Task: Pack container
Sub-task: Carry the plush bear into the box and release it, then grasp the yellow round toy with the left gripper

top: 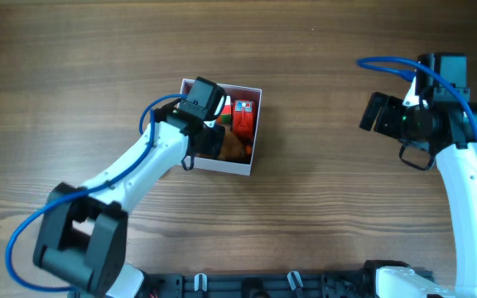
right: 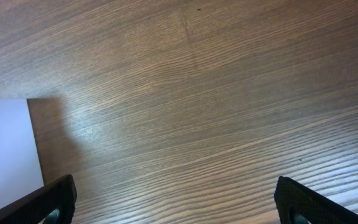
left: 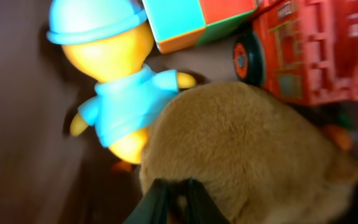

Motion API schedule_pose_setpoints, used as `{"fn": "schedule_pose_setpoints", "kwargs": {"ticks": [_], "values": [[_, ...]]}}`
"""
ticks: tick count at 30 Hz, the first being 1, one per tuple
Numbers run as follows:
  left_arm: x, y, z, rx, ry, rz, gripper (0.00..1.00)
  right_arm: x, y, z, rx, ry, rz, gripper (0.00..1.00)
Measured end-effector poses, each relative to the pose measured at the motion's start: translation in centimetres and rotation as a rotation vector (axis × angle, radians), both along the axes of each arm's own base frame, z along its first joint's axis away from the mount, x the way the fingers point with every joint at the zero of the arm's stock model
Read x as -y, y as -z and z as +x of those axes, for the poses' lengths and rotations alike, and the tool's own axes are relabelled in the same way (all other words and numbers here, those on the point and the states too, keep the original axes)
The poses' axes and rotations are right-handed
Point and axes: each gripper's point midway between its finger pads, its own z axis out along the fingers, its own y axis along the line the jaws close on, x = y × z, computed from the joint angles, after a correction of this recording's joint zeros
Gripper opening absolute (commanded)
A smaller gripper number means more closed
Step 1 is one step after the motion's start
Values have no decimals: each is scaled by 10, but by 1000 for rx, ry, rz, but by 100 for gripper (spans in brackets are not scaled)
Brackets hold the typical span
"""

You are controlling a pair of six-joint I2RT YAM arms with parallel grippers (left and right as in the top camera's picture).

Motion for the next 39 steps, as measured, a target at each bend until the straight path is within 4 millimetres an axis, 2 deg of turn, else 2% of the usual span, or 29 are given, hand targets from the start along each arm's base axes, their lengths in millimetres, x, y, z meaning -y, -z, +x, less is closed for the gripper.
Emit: {"fn": "schedule_pose_setpoints", "kwargs": {"ticks": [5,9,11,14,16,17,19,20,23,27,28,30,33,34,36,39], "values": [[1,21,9,-37,-7,19,12,0,0,0,0,0,0,100],[0,24,10,-40,-9,27,13,0,0,0,0,0,0,100],[0,24,10,-40,-9,27,16,0,0,0,0,0,0,100],[-1,24,8,-48,-8,33,25,0,0,0,0,0,0,100],[-2,21,6,-51,-8,37,41,0,0,0,0,0,0,100],[-3,17,5,-48,-4,36,50,0,0,0,0,0,0,100],[-4,9,1,-41,-6,28,90,0,0,0,0,0,0,100],[-7,2,-3,-34,-3,31,100,0,0,0,0,0,0,100],[-12,-31,-11,30,4,23,100,0,0,0,0,0,0,100],[-29,-87,-21,156,-36,-11,100,0,0,0,-1,-4,-1,100],[-41,-99,-24,176,-80,-21,100,0,0,0,-1,-4,-2,100],[-71,-109,-30,170,-215,-32,100,0,0,0,-1,-7,-3,100],[-120,-99,-35,111,-499,-36,100,0,0,0,0,-7,-3,100],[-129,-93,-32,111,-570,-59,100,0,0,0,0,-7,-3,100],[-146,-63,-35,63,-675,-74,100,0,0,0,0,-7,-3,100],[-149,-21,-45,-24,-711,-59,100,0,0,0,0,-8,-2,100]]}}
